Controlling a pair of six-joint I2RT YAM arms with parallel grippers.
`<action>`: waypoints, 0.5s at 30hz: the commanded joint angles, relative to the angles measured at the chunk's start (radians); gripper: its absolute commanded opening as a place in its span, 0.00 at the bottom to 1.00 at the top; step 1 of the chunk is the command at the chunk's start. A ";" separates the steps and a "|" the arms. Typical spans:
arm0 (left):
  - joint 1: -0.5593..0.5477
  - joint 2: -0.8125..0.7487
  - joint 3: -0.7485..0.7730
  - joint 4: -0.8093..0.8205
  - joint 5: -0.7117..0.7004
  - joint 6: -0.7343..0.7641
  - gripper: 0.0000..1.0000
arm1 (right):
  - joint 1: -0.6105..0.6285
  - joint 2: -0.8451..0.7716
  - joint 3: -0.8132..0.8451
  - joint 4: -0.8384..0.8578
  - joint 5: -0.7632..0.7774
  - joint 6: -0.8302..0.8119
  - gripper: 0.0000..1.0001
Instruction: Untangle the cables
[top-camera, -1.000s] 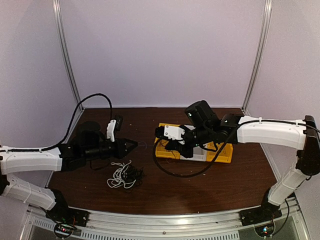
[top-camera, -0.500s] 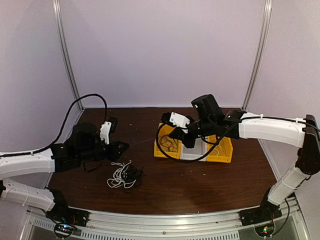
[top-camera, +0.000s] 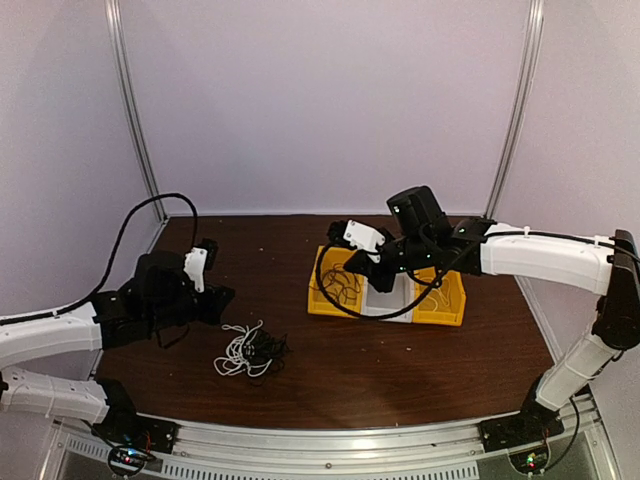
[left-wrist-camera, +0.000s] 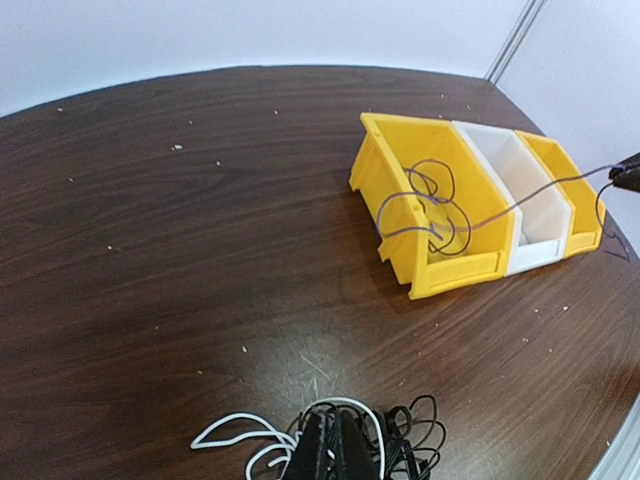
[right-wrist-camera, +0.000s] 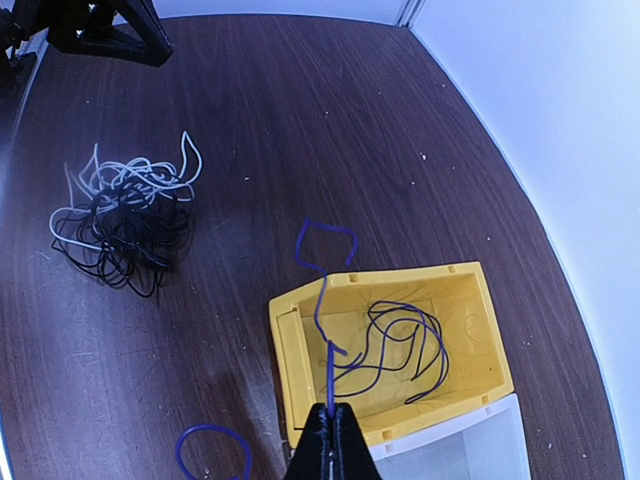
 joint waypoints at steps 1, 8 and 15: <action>0.016 -0.061 0.013 -0.006 -0.054 0.024 0.02 | -0.011 -0.020 0.035 -0.019 0.019 0.005 0.00; 0.016 -0.083 -0.010 0.056 -0.026 -0.011 0.05 | -0.018 -0.020 0.065 -0.020 0.036 -0.006 0.00; 0.016 -0.101 0.055 0.032 -0.026 0.020 0.41 | -0.034 0.020 0.183 -0.098 0.109 -0.059 0.00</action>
